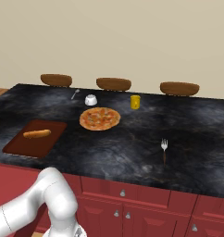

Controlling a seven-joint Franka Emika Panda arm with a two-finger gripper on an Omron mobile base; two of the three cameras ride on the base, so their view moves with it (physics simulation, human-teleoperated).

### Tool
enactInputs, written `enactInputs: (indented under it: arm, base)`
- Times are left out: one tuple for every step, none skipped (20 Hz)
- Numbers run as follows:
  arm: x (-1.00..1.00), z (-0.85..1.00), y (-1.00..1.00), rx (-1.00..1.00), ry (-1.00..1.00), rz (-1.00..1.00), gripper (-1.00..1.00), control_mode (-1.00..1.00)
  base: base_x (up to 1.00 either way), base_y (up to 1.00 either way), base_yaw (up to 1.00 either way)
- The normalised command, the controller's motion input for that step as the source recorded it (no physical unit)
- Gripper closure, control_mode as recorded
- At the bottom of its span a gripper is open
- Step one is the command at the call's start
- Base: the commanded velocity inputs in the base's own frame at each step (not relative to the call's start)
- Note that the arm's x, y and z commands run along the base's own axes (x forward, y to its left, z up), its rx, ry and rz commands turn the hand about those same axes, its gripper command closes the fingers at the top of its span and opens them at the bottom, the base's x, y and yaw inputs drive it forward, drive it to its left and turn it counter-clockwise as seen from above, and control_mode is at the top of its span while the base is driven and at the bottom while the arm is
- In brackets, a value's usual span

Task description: Take the pizza cutter from the drawer on the left and place it on the dining counter for cutting.

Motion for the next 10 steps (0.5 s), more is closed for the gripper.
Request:
enactInputs:
  arm:
    - [0.0,-0.22,0.0,0.0,0.0,0.0,-1.0,-1.0]
    - [0.0,-0.21,0.0,0.0,0.0,0.0,-1.0,-1.0]
    - [0.0,-0.21,0.0,0.0,0.0,0.0,-1.0,-1.0]
    - [0.0,-0.21,0.0,0.0,0.0,0.0,-1.0,-1.0]
    - [0.0,-0.21,0.0,0.0,0.0,0.0,-1.0,-1.0]
    - [0.0,-0.19,0.0,0.0,0.0,0.0,-1.0,-1.0]
    - [0.0,-0.19,0.0,0.0,0.0,0.0,-1.0,-1.0]
    - [0.0,-0.2,0.0,0.0,0.0,0.0,-1.0,-1.0]
    - [0.0,-0.19,0.0,0.0,0.0,0.0,-1.0,-1.0]
    - [0.0,-0.19,0.0,0.0,0.0,0.0,-1.0,-1.0]
  base:
    - [0.0,0.0,0.0]
    - [0.0,0.0,0.0]
    - [0.0,0.0,0.0]
    - [0.0,0.0,0.0]
    - [0.0,0.0,0.0]
    - [0.0,0.0,0.0]
    - [0.0,0.0,0.0]
    - [0.0,0.0,0.0]
    - [0.0,0.0,0.0]
    - [0.0,0.0,0.0]
